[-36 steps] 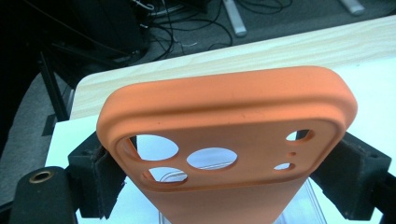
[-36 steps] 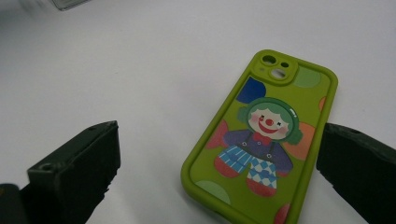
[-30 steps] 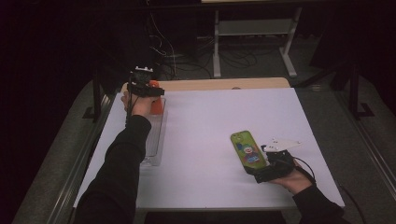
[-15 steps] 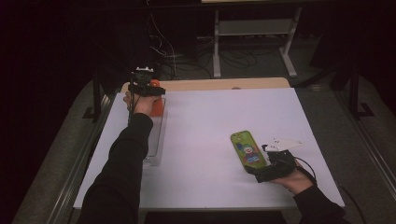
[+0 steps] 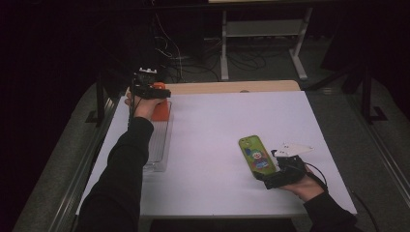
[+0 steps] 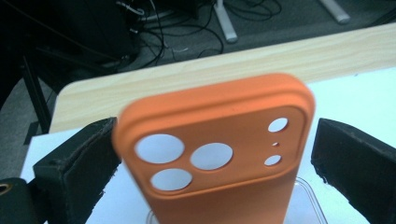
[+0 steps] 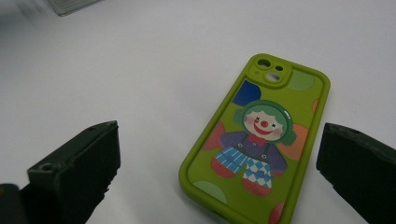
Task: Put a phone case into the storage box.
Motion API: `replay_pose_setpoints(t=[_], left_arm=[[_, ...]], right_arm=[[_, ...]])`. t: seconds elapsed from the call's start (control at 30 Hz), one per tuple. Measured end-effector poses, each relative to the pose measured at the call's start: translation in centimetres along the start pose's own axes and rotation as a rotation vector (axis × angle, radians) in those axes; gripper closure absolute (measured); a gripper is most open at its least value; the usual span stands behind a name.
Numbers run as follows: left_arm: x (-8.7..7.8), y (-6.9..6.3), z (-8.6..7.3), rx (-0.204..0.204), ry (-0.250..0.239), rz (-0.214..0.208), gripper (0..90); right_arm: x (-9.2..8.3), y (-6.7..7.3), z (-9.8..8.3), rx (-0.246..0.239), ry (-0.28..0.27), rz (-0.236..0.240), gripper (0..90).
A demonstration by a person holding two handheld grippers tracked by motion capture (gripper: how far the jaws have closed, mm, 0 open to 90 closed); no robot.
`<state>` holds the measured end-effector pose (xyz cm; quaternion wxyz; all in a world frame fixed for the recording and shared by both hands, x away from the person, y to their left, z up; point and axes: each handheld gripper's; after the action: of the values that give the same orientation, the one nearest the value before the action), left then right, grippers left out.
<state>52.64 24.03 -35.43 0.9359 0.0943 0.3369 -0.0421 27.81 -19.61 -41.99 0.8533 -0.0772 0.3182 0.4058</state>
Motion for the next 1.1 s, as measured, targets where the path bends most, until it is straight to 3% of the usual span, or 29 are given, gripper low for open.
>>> replay_pose_setpoints(t=[0.37,0.63,0.87,1.1], left_arm=[[-3.8,1.5,0.0,0.043,-0.005,-0.113,1.3],[-7.0,1.1,-0.7,0.074,-0.026,-0.247,1.4],[-9.4,-0.3,-1.8,0.127,-0.057,-0.361,1.6],[-11.5,-2.6,-3.0,0.188,-0.096,-0.458,1.7]], right_arm=[[0.1,0.0,0.1,-0.003,0.005,-0.002,0.0],[0.2,0.1,0.1,-0.004,0.008,-0.006,0.0],[0.3,0.1,0.1,-0.005,0.009,-0.006,0.0],[0.4,0.1,0.2,-0.006,0.019,-0.007,0.0]])
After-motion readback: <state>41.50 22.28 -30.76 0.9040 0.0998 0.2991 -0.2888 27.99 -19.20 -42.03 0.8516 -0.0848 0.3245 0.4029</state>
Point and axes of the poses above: each handheld gripper's, and its own axes: x roughly forward along the jaws, z roughly out of its top, y roughly to its left, and after that the axes turned 5 degrees about z, right-handed
